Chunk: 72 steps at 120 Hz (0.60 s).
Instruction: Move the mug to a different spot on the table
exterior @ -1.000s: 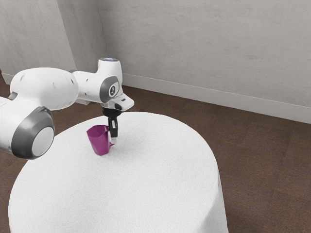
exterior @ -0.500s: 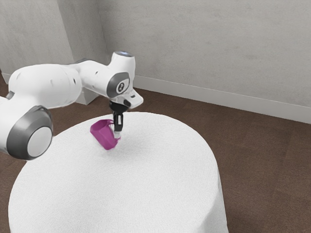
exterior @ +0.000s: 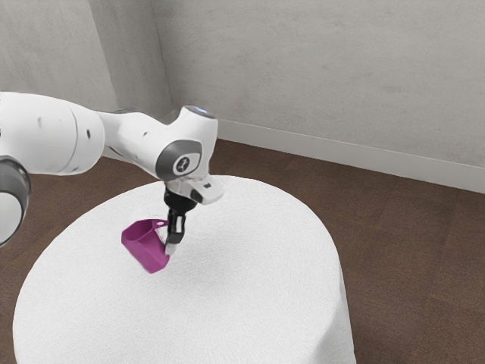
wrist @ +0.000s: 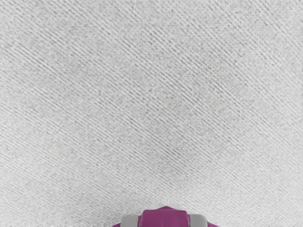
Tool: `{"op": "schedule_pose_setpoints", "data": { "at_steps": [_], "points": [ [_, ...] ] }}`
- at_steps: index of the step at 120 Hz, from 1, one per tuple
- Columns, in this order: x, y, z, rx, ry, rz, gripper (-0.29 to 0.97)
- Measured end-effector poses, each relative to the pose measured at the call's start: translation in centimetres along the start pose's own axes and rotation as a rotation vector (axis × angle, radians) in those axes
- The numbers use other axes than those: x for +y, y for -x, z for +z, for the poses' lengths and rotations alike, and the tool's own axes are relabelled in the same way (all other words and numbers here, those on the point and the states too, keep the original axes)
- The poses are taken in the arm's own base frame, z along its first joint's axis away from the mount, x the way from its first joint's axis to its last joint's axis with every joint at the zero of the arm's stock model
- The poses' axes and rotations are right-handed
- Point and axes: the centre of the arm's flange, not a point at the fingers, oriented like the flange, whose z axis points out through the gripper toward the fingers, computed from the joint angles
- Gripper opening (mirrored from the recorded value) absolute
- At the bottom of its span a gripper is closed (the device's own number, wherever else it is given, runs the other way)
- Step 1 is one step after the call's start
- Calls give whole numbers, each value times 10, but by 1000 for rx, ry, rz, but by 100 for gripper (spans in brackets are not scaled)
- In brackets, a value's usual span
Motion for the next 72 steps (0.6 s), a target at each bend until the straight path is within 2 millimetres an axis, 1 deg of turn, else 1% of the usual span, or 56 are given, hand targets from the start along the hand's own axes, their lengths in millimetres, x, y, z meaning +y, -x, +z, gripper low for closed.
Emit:
{"op": "schedule_pose_setpoints", "data": {
  "at_steps": [13,22,35,53,72],
  "points": [
    [7,1,16,-26,20,-28,-7],
    [14,-4,20,-37,22,-36,-7],
    [23,-6,34,-64,37,-55,-7],
    [27,-10,45,-84,44,-85,-8],
    [36,-24,49,-90,38,-96,-9]
  ]
}}
